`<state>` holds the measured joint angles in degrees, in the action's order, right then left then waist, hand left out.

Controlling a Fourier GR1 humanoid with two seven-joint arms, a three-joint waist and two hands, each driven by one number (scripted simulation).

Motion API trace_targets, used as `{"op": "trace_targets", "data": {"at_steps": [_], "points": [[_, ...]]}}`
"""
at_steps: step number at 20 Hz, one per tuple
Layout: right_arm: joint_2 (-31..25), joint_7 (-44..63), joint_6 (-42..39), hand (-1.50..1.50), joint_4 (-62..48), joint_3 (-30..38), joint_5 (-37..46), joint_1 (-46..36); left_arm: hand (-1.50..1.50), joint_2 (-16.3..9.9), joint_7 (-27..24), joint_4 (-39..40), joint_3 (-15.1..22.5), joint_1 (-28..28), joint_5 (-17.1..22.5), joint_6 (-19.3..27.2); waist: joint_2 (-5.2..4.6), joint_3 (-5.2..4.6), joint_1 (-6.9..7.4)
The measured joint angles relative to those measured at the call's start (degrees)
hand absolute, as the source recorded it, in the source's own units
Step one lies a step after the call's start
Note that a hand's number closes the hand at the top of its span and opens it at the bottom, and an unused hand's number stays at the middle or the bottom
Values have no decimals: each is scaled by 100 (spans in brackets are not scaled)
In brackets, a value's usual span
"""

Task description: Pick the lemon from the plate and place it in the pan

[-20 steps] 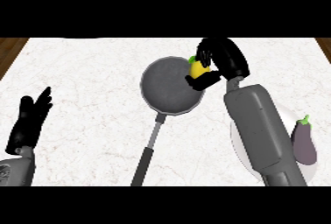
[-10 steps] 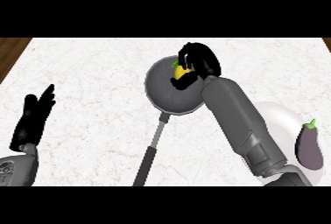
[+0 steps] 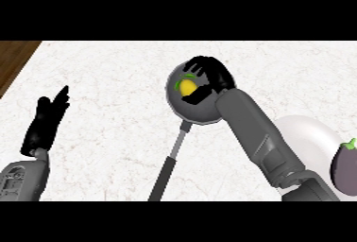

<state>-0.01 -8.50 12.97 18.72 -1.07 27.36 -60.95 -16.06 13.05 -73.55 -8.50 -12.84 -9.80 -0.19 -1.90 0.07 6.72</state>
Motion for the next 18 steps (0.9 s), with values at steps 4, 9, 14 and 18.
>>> {"op": "trace_targets", "data": {"at_steps": [4, 9, 14, 18], "points": [[1, -283, 100, -150, -264, -62, -410, -101, 0, 19, 14, 114, 44, -201, -42, -1, -23, 2, 90], [1, -724, 312, -150, -343, 83, -1000, -175, 0, 88, 33, 154, 96, -264, -97, 54, -30, 6, 146], [1, -1197, 660, -150, -360, 245, -1576, -240, 0, 79, -18, 272, 53, -289, -99, 72, -3, 3, 65], [1, -1313, 903, -150, -470, 422, -1939, -354, 0, -34, -9, 171, -54, -113, -38, 18, 41, 1, -55]]}}
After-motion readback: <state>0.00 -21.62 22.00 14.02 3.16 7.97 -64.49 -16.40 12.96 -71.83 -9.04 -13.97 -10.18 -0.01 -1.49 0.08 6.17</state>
